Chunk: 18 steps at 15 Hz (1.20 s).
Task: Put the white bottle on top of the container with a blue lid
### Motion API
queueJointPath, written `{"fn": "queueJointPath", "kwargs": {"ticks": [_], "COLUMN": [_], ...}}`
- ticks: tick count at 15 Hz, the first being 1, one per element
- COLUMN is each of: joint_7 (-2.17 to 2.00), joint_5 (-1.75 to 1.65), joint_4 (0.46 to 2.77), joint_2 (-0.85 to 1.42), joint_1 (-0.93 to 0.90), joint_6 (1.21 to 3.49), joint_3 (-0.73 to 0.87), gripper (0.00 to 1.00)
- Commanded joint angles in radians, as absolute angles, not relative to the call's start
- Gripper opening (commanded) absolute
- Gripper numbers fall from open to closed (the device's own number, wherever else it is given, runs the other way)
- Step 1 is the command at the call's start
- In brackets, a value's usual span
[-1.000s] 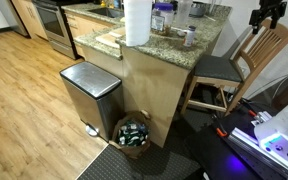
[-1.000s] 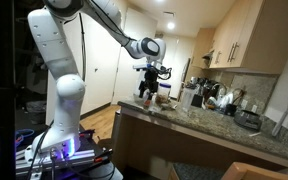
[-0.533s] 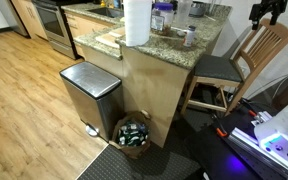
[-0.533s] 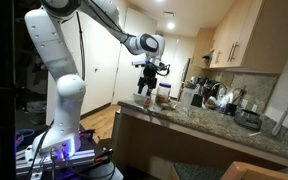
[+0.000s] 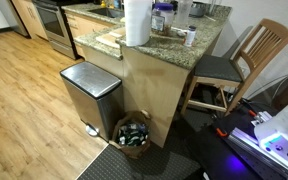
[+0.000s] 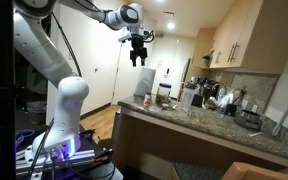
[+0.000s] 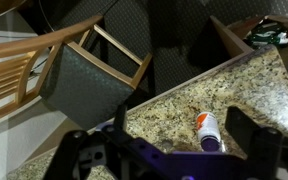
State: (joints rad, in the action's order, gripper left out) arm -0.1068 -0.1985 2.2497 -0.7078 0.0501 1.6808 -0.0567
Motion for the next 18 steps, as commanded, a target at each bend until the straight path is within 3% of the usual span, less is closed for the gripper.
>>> {"fn": "queueJointPath", "kwargs": {"ticks": [1, 5, 11, 18], "joint_7": [-0.11, -0.136, -0.237, -0.229], "joint_5": [-0.202, -0.061, -0.01, -0.02], "joint_4": [2.247, 2.256, 2.324, 2.311], "joint_2": [-0.705, -0.635, -0.508, -0.515], "joint_1": [0.043, 0.029, 0.076, 0.068], "joint_6": [1.678, 1.775, 2.152, 2.121], "joint_3": [-0.051, 0.014, 0.005, 0.002], "gripper": [1.0, 1.0, 1.0, 1.0]}}
